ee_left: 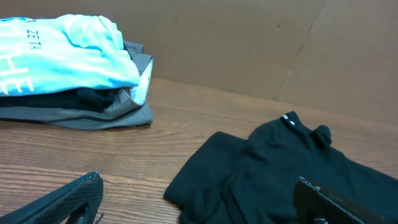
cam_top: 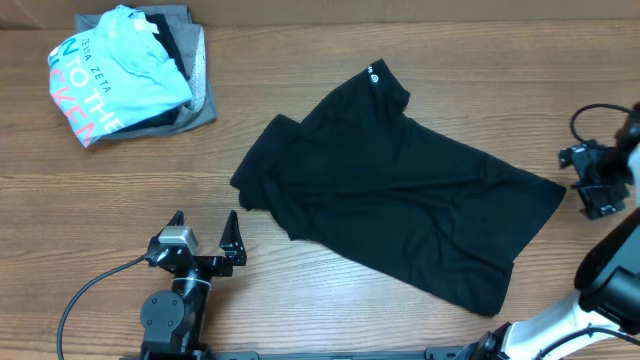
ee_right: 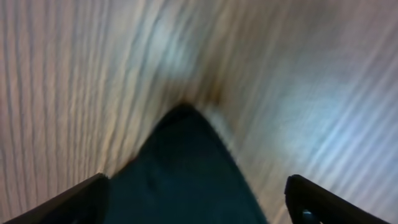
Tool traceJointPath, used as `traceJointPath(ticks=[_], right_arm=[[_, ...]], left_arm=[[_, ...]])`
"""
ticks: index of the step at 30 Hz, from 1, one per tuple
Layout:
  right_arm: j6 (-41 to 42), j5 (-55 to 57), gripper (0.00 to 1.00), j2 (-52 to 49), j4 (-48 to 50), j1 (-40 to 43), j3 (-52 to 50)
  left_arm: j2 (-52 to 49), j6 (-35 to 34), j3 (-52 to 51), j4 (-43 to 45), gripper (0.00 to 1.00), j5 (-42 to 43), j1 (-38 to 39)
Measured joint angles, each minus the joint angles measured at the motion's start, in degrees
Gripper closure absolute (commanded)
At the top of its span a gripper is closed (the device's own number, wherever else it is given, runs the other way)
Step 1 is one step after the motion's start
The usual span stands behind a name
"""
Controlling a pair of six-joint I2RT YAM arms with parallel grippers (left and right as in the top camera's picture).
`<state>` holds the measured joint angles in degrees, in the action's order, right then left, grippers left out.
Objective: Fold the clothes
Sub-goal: 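Grasp the shirt's right edge with the right gripper and pull it rightward to flatten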
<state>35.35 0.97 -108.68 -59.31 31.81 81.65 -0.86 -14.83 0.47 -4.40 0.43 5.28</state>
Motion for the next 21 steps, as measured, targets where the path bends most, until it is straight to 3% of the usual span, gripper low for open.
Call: traceJointPath(ticks=[11,21], right_arm=[[1.33,2.25,0.03,-0.17,0.35,-2.60,-0.35],[0.94,2.47,0.14,-6.64,2.25,-2.60,-0.55]], left_arm=[[0.00,0.00,0.00,0.00,0.00,0.00,0.00],[0.00,0.00,0.00,0.02,0.00,0.00,0.00]])
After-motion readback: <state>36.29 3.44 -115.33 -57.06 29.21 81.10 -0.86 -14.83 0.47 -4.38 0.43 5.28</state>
